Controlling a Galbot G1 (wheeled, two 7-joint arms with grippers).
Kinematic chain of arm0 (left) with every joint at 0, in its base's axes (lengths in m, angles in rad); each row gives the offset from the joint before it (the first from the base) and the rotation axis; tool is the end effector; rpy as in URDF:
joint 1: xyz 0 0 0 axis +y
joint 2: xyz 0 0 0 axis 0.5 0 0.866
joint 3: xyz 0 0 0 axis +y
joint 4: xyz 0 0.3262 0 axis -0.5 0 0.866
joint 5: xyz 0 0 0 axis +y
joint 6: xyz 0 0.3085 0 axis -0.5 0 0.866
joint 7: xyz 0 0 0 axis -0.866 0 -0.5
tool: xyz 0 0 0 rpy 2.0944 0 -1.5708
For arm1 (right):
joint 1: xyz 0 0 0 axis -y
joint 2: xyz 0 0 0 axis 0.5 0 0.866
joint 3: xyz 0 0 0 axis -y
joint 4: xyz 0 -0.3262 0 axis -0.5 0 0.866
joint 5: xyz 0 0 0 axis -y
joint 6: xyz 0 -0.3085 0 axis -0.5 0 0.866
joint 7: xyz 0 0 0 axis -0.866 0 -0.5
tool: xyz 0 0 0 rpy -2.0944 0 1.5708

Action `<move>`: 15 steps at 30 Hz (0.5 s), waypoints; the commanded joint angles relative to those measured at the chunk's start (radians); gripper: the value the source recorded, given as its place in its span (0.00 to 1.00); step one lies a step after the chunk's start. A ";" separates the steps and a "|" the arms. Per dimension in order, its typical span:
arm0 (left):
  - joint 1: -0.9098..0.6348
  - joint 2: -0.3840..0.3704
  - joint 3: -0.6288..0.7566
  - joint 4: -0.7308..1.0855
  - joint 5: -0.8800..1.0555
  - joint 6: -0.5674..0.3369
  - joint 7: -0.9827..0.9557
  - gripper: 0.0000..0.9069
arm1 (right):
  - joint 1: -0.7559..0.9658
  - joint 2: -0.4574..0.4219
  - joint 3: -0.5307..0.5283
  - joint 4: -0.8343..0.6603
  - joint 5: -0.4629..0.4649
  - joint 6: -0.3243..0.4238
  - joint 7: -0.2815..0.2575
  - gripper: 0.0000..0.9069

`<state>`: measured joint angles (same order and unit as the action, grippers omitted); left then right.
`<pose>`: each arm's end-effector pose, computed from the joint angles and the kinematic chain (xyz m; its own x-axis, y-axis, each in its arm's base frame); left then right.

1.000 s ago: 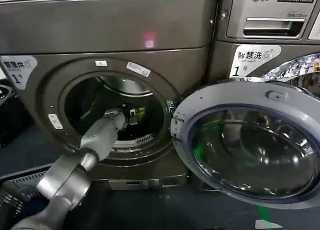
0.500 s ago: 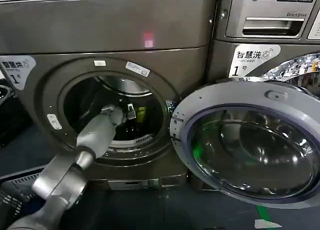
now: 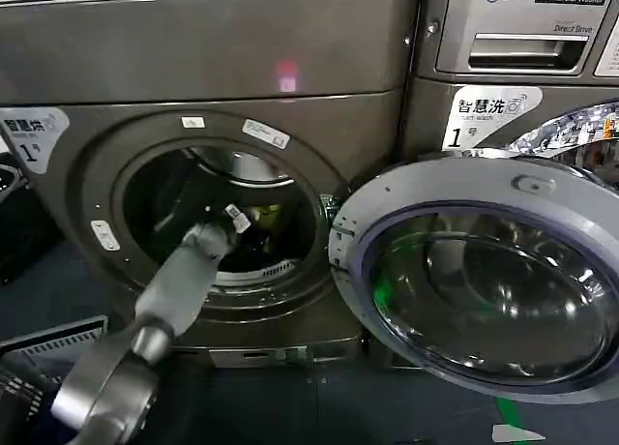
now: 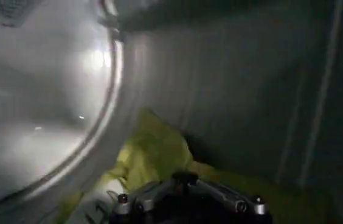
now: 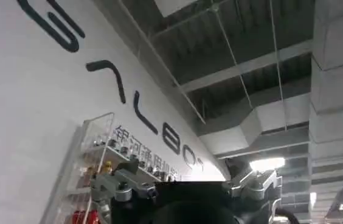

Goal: Grasp the clothes from the dryer.

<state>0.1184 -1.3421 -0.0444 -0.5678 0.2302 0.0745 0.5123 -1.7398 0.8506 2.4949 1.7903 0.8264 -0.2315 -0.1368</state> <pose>0.5594 0.0584 -0.2344 -0.7886 0.3559 0.5014 0.5979 0.6343 0.4902 -0.0979 -0.3793 0.0659 -0.3858 0.6317 -0.6724 0.8775 0.4763 -0.0560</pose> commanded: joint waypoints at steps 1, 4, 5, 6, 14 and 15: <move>0.149 -0.004 -0.157 -0.358 -0.313 -0.064 -0.297 0.00 | -0.007 -0.006 0.008 -0.016 0.001 0.003 0.002 1.00; 0.182 -0.010 -0.185 -0.446 -0.352 -0.103 -0.349 0.00 | -0.010 0.001 0.010 -0.017 0.002 0.011 0.002 1.00; 0.190 -0.010 -0.190 -0.468 -0.357 -0.118 -0.368 0.00 | -0.009 0.003 0.010 -0.017 0.002 0.012 0.002 1.00; 0.202 -0.010 -0.200 -0.494 -0.370 -0.133 -0.403 0.00 | -0.007 0.004 0.010 -0.018 0.001 0.016 0.006 1.00; 0.373 -0.039 -0.304 -0.714 -0.363 -0.144 -0.595 0.00 | 0.009 -0.004 0.004 -0.011 -0.015 0.036 0.022 1.00; 0.390 -0.046 -0.312 -0.722 -0.355 -0.143 -0.623 0.00 | 0.009 -0.003 0.004 -0.011 -0.017 0.040 0.022 1.00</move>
<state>0.3408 -1.3662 -0.2520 -1.0357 -0.0731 -0.0378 0.1201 -1.7325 0.8479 2.4981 1.7810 0.8176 -0.2027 -0.1185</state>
